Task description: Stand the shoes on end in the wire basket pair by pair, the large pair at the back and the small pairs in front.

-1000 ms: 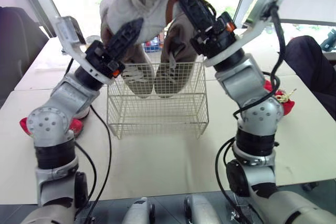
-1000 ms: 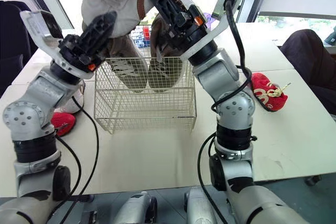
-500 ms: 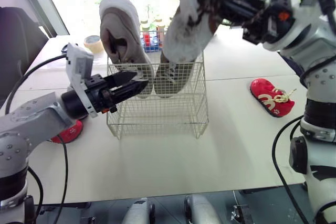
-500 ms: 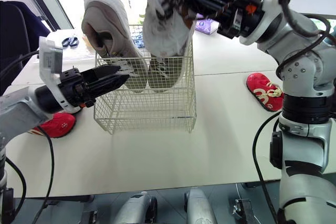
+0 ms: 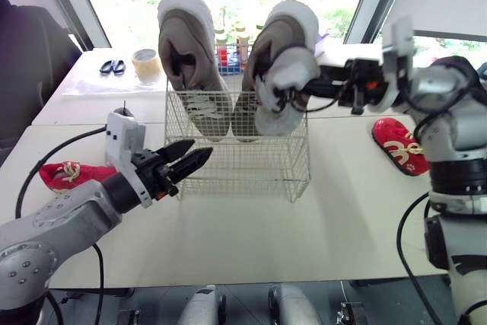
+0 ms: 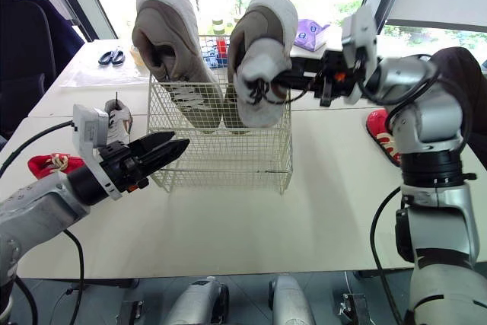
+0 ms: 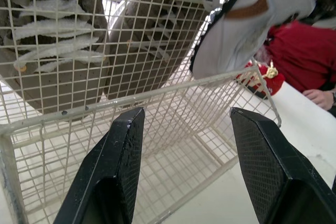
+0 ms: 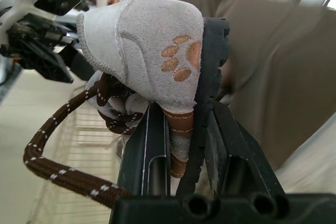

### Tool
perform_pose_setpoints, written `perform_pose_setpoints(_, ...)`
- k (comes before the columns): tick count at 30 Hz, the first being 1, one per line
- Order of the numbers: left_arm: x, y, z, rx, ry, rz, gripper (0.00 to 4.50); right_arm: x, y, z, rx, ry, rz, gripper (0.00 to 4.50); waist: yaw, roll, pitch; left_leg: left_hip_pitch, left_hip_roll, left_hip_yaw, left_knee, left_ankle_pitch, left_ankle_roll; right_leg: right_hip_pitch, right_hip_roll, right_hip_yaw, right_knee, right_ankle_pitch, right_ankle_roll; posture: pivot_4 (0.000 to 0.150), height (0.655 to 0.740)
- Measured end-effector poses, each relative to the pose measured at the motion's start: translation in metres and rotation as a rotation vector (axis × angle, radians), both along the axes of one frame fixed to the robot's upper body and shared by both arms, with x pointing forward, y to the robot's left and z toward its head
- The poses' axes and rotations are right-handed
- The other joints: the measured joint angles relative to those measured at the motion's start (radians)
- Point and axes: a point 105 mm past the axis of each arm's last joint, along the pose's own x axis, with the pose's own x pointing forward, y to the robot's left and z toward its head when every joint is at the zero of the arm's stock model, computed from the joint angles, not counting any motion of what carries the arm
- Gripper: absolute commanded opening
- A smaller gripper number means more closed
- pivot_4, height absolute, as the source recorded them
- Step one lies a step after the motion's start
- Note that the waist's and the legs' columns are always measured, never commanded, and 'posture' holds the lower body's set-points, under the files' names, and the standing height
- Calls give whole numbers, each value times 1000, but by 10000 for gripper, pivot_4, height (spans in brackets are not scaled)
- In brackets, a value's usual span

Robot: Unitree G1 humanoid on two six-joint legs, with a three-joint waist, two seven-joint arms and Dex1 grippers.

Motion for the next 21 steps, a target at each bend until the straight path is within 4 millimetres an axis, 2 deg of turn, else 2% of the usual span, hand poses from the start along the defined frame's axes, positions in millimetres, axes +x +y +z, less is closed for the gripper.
perform_pose_setpoints(4, 0, 2, 0, 8, 3, -6, 26182, 5, 0, -17, -4, 37, -11, 3943, 0, 0, 0, 0, 0, 0, 0, 1, -2, 0, 0, 0, 0, 0, 0, 1500, 7400)
perform_pose_setpoints(6, 0, 5, -2, 13, 9, 3, 26495, 9, -2, -28, -13, 58, -26, 14047, 0, 0, 0, 0, 0, 0, 0, 1, -2, 0, 0, 0, 0, 0, 0, 1500, 7400)
perform_pose_setpoints(7, -1, 7, -2, 15, 11, 6, 26495, 11, -4, -33, -13, 72, -36, 15430, 0, 0, 0, 0, 0, 0, 0, 1, -2, 0, 0, 0, 0, 0, 0, 1500, 7400)
perform_pose_setpoints(8, -1, 8, -3, 16, 17, 7, 26495, 12, -4, -35, -8, 78, -35, 20927, 0, 0, 0, 0, 0, 0, 0, 1, -2, 0, 0, 0, 0, 0, 0, 1500, 7400)
perform_pose_setpoints(10, -1, 8, -4, 14, 22, 2, 26495, 11, -3, -35, -9, 65, -26, 29529, -1, 0, 0, 0, 0, 0, 0, 1, -1, 0, 0, 0, 0, 0, 0, 1500, 7400)
perform_pose_setpoints(12, 0, 10, -4, 25, 24, 3, 26495, 11, -3, -33, -8, 58, -24, 40434, -1, 0, 0, 1, 0, 0, 0, 0, -1, 1, 0, 0, 0, 0, 0, 1500, 7400)
perform_pose_setpoints(13, 1, 12, -4, 25, 26, 5, 26495, 11, -4, -33, -8, 57, -27, 44094, -1, 0, 0, 1, 0, 0, 0, 0, 0, 1, 0, 0, 0, 0, 0, 1500, 7400)
perform_pose_setpoints(18, 5, 15, -4, 17, 35, 7, 26495, 10, -15, -25, -20, 64, -93, 44094, 2, 0, 0, 1, 0, 0, 0, 0, 0, 1, 0, 0, 0, 0, 0, 1500, 7400)
perform_pose_setpoints(21, 5, 17, -6, 15, 46, -3, 26495, 2, -22, -25, -33, 91, -115, 44094, 1, 0, 0, 1, 0, 0, 0, 0, 0, 1, 0, 0, 0, 0, 0, 1500, 7400)
